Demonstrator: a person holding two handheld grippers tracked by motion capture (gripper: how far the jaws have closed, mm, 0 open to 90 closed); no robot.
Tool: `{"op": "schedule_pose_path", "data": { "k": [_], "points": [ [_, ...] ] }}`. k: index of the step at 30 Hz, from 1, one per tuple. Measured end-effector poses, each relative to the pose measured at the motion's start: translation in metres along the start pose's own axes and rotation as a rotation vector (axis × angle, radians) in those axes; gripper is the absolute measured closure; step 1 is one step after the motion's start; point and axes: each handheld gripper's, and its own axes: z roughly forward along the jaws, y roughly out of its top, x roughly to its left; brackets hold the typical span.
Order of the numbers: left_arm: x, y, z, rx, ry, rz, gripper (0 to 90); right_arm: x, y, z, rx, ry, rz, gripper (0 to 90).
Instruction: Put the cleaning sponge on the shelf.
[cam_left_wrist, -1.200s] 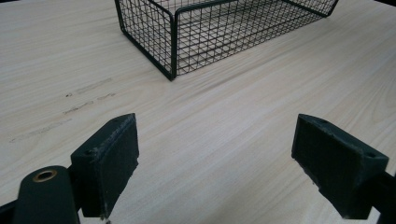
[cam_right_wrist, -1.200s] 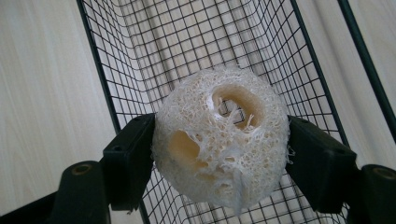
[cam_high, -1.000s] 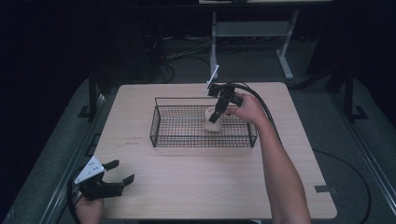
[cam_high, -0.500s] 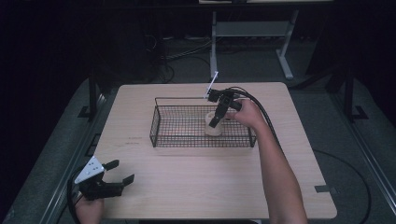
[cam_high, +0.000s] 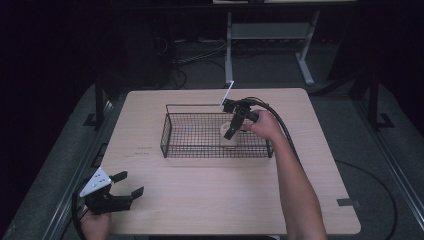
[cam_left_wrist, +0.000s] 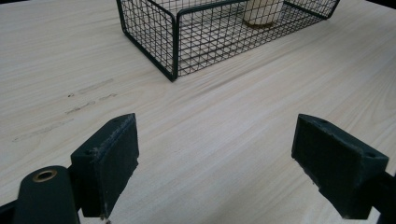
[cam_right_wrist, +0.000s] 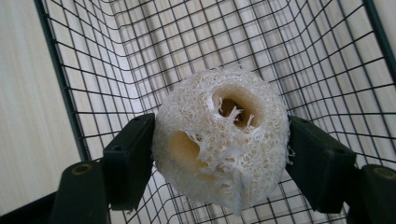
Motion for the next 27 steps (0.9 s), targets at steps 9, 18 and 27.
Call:
{"op": "schedule_pose_path", "data": {
  "k": [9, 18, 27],
  "points": [
    [-0.0003, 0.0002, -0.0003, -0.001, -0.001, 0.001, 13.7, 0.0007, 0.0005, 0.0017, 0.001, -0.006, 0.003, 28.0],
    [0.0, 0.0003, -0.0003, 0.001, 0.001, -0.001, 13.7, 0.0014, 0.002, 0.002, 0.001, -0.01, 0.0, 27.2],
    [-0.0013, 0.0023, 0.0016, -0.009, 0.0, 0.005, 13.7, -0.0018, -0.0002, 0.0007, 0.001, 0.007, 0.007, 23.7]
  ]
}}
